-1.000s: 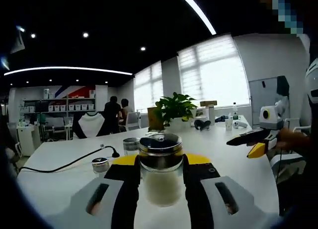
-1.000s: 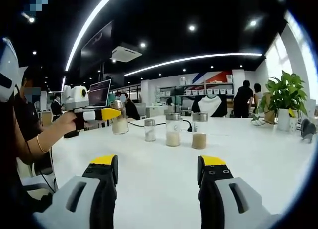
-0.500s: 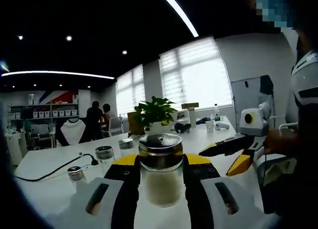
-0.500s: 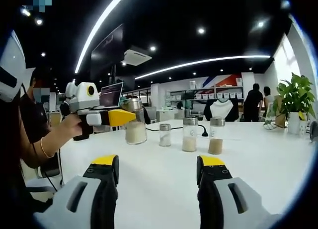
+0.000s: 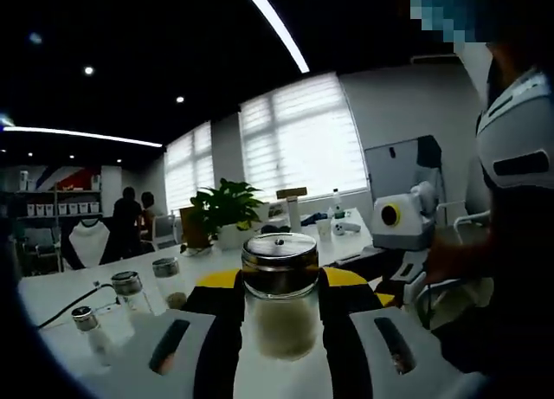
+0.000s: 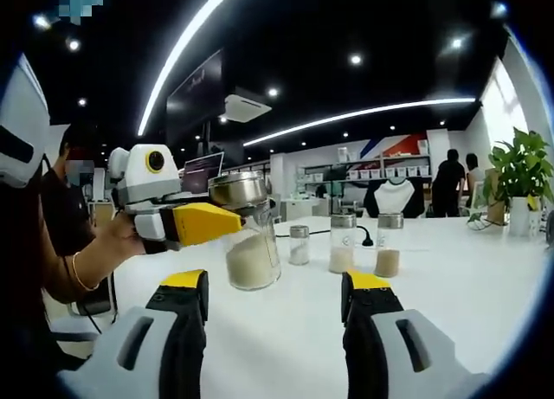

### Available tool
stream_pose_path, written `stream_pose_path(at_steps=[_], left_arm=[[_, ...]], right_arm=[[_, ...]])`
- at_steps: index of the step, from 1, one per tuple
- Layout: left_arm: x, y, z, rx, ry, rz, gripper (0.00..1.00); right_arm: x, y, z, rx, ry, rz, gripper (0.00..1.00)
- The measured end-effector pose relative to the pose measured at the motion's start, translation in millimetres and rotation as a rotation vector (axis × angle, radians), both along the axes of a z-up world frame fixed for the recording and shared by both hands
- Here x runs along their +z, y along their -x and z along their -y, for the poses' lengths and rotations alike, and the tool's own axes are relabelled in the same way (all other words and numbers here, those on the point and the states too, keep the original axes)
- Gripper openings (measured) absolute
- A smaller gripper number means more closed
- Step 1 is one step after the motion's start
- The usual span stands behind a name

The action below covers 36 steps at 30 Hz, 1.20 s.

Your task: Rotate the seasoning bottle until the label or dispensing opening points toward the visible target arrow and the bottle remains upright within the marked orientation range

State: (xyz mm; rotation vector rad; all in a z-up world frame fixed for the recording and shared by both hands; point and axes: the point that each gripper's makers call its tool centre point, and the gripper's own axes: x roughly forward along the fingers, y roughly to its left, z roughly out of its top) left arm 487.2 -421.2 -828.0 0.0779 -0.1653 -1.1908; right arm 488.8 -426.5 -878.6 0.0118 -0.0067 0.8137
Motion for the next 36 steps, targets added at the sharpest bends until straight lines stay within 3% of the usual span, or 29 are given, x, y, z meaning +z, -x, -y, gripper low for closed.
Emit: stream_pose_path(at_steps=[5, 18, 23, 30, 36], left_arm=[[1.4, 7.5, 3, -0.028, -0.016, 0.016, 0.35], [-1.1, 15.5, 3, -0.132, -0.005, -0.049, 0.35], [-1.3, 19.5, 2, -0.151, -0.024, -0.026, 0.35], [-1.3, 25.8, -2, -0.227, -0.024, -0.072, 0.35], [-5.6, 26.7, -5, -0.268, -0.045, -0.094, 0.35]], right_arm=[[0.0, 1, -1, 0.005, -0.002, 0.000, 0.61], [11.3, 10, -10, 0.061, 0.020, 0.061, 0.52], [10.6, 14, -14, 0.087, 0.009, 0.054, 0.49], [10.9, 21, -21, 0.133, 0.019, 0.061, 0.47], [7.2, 30, -34, 0.208, 0.016, 0.044, 0.33]])
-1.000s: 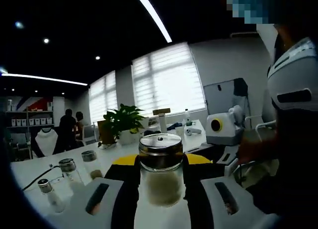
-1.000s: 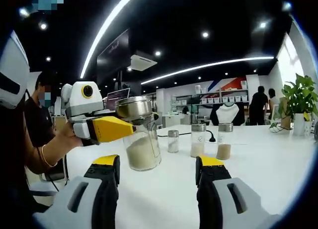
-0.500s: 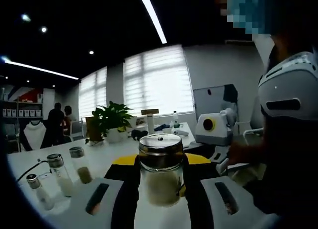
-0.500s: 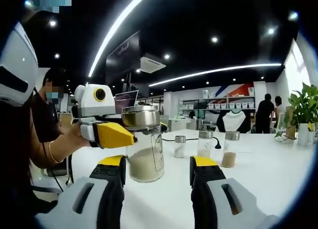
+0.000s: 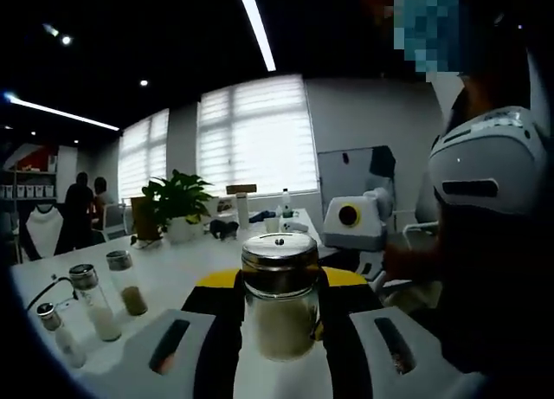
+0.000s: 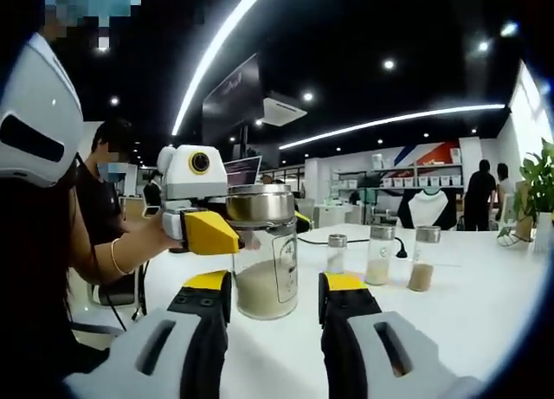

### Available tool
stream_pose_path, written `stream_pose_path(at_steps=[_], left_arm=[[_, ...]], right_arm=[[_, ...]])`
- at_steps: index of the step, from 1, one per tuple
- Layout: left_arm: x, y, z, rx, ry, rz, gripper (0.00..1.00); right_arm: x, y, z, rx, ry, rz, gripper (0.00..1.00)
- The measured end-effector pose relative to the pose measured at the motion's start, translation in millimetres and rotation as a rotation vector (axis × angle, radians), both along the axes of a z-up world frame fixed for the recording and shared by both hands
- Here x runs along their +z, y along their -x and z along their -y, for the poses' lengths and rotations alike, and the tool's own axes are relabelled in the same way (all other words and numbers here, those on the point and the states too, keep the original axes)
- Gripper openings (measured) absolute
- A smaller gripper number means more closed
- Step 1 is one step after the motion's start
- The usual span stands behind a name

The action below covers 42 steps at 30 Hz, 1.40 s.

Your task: Rotate the seasoning bottle until the label or dispensing opening points toward the visible target arrow and the bottle remains upright within the marked orientation range

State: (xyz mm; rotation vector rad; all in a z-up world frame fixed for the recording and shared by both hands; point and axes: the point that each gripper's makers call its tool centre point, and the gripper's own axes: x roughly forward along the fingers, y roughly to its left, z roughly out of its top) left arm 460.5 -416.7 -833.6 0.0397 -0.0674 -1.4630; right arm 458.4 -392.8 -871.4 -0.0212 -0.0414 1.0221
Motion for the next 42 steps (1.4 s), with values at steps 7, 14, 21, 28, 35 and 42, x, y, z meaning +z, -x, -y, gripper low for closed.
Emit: stream_pose_path(at_steps=[7, 14, 21, 28, 35, 42], left_arm=[[-8.1, 11.1, -5, -0.113, -0.005, -0.052, 0.35], [-16.5, 22.4, -8, -0.203, -0.014, -0.059, 0.35], [-22.8, 22.3, -6, -0.199, -0.037, -0.043, 0.36], [-27.1, 18.7, -2, -0.153, -0.049, -0.044, 0.35], [-40.6, -6.5, -2, 0.019, -0.104, -0.058, 0.35], [-47.8, -19.7, 3, 0.168, -0.102, -0.052, 0.35]], right_arm=[[-5.8, 9, -11, 0.073, 0.005, -0.014, 0.33], [-13.8, 19, -20, 0.131, 0.009, -0.026, 0.30], [-19.0, 14, -20, 0.109, 0.009, -0.032, 0.30], [-24.7, 7, -18, 0.053, 0.026, -0.052, 0.30], [-37.1, -12, -7, -0.067, 0.085, -0.070, 0.29], [-44.1, -25, 0, -0.151, 0.097, -0.054, 0.29]])
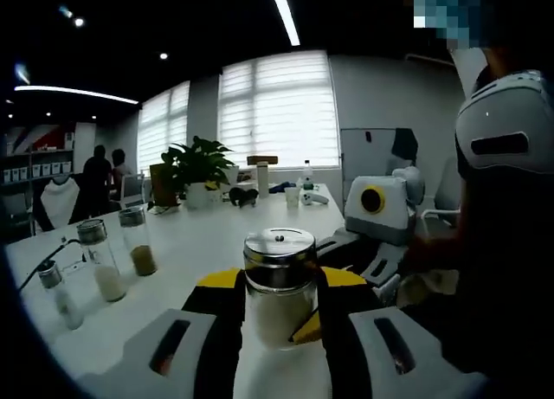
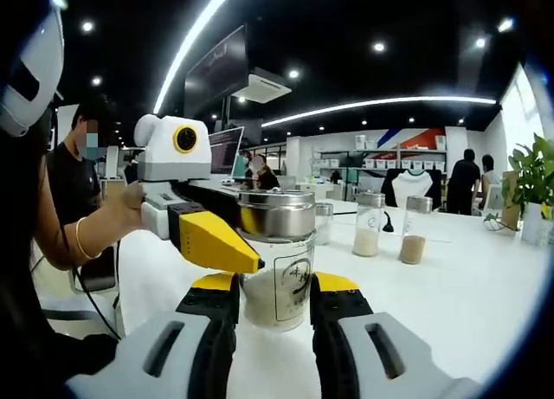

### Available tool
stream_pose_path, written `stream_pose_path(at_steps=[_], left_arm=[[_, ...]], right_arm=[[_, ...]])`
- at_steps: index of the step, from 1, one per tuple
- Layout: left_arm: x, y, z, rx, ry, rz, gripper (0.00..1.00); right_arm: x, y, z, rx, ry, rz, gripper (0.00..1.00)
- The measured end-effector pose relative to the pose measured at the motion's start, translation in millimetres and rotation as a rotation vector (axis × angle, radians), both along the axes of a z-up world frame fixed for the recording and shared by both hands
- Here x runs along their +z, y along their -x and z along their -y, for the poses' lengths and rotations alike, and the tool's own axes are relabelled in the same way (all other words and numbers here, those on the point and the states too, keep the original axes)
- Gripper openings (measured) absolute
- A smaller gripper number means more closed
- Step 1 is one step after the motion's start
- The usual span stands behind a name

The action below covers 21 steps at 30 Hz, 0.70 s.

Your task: Rotate the seasoning bottle until the label or dispensing opening points toward the visible target arrow and the bottle remains upright within the marked orientation range

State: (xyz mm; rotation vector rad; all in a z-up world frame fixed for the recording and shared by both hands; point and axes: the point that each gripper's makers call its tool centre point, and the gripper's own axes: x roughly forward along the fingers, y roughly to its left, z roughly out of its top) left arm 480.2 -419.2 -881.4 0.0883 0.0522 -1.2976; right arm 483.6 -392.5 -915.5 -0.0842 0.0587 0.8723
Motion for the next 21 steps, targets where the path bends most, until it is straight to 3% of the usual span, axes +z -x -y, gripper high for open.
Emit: stream_pose_path(at_steps=[2, 4, 9, 12, 21], left_arm=[[-0.1, -1.0, 0, 0.018, 0.010, -0.008, 0.35], [-2.0, -7.5, 0, 0.111, 0.035, -0.034, 0.35], [-2.7, -13.6, -1, 0.223, 0.067, -0.070, 0.35], [-4.3, -18.7, -3, 0.327, 0.083, -0.065, 0.35], [-4.7, -34.0, -1, 0.464, 0.055, -0.011, 0.36]], right_arm=[[0.1, -1, 0, -0.006, -0.006, -0.001, 0.29], [-2.3, -5, 2, -0.043, -0.014, 0.000, 0.29], [-3.4, -11, 3, -0.092, 0.008, 0.024, 0.29], [-4.3, -14, 3, -0.113, -0.018, 0.017, 0.29], [-5.5, -28, 3, -0.169, -0.056, 0.015, 0.29]])
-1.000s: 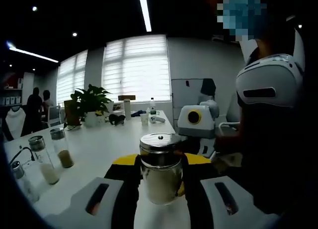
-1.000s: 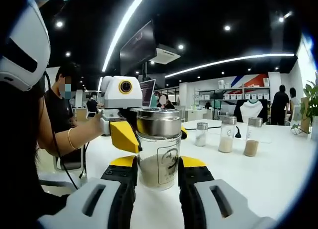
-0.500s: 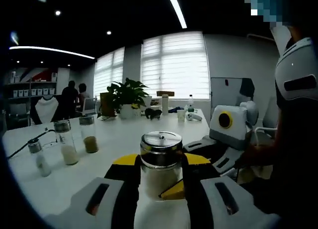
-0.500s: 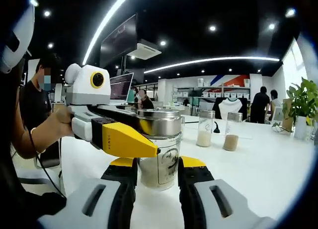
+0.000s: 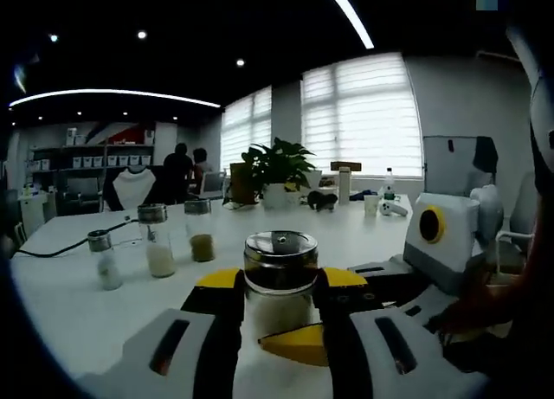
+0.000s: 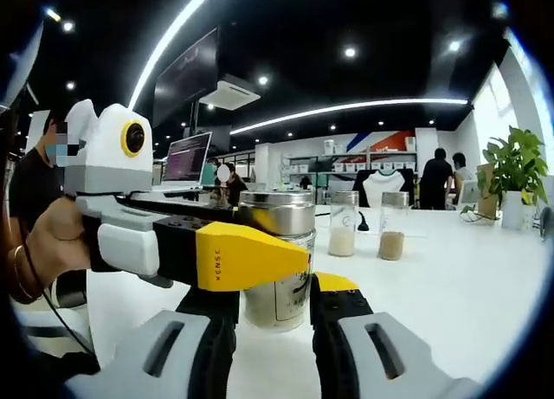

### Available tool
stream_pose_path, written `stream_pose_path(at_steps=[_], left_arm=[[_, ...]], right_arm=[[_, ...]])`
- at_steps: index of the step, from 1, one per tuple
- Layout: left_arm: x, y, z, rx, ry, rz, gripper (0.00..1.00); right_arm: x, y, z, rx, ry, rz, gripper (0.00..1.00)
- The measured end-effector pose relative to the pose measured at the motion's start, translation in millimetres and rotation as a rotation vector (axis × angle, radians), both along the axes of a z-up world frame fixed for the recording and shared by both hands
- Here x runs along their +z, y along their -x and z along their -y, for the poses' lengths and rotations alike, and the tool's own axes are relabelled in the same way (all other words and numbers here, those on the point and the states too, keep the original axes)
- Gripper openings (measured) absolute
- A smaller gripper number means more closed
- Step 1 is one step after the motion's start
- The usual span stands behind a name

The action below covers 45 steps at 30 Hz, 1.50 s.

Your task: Rotate the seasoning bottle until the label or dispensing opening points toward the visible target arrow and the bottle remains upright within the marked orientation range

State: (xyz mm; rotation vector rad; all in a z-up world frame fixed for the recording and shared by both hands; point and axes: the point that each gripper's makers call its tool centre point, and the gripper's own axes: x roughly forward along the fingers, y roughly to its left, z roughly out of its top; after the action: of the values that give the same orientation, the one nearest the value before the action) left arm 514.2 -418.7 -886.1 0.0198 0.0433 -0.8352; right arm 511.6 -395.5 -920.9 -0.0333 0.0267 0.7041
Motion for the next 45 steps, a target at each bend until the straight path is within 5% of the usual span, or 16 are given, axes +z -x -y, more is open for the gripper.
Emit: stream_pose_path(at_steps=[9, 12, 18, 25, 34, 45], left_arm=[[1.4, -19.6, -7, 0.150, 0.039, 0.032, 0.36], [-0.4, -24.0, -12, 0.195, 0.073, 0.003, 0.36], [-0.9, -24.4, -13, 0.204, 0.074, 0.012, 0.35], [1.4, -23.2, -14, 0.201, 0.134, -0.033, 0.36], [-2.3, -23.8, -22, 0.315, 0.191, -0.050, 0.36], [3.1, -19.4, -15, 0.241, 0.161, -0.020, 0.35]], right_arm=[[2.8, -16, -3, -0.068, -0.021, 0.054, 0.29], [1.0, -21, -1, -0.109, -0.003, 0.070, 0.29], [0.5, -25, 1, -0.129, -0.030, 0.070, 0.29], [2.2, -27, 0, -0.162, 0.045, 0.140, 0.29], [-0.6, -24, -8, -0.162, 0.049, 0.147, 0.29], [3.5, -20, -3, -0.142, 0.043, 0.140, 0.29]])
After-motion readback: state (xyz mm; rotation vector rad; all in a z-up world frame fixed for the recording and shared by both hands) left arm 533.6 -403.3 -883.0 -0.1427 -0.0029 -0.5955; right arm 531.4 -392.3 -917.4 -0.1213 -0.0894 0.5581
